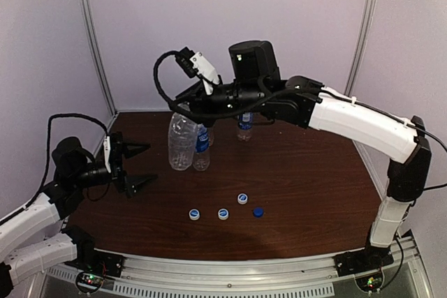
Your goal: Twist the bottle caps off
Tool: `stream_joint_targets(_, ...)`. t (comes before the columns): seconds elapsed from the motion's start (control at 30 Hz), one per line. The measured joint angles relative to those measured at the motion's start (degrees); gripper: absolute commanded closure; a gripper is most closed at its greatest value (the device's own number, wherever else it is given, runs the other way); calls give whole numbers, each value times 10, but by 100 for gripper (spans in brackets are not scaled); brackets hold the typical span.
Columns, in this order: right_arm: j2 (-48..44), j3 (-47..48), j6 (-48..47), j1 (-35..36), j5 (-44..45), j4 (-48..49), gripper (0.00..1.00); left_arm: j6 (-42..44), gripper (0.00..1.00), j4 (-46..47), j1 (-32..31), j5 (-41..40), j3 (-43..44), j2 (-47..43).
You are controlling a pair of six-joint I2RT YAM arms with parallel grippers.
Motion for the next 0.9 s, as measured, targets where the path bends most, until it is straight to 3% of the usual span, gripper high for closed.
stream_joint_targets(0.23,-50,20,21,-61,152,-101,100,-78,3,7,64,-118,-61,-24)
stream_joint_targets(0.47,-39,-75,45,-129,220,-67,100,-133,3,-6,170,-267,-103,-61)
stream_joint_targets(0.9,9,-225,65,-145,232,68,100,-140,3,-5,205,-288,-123,-79)
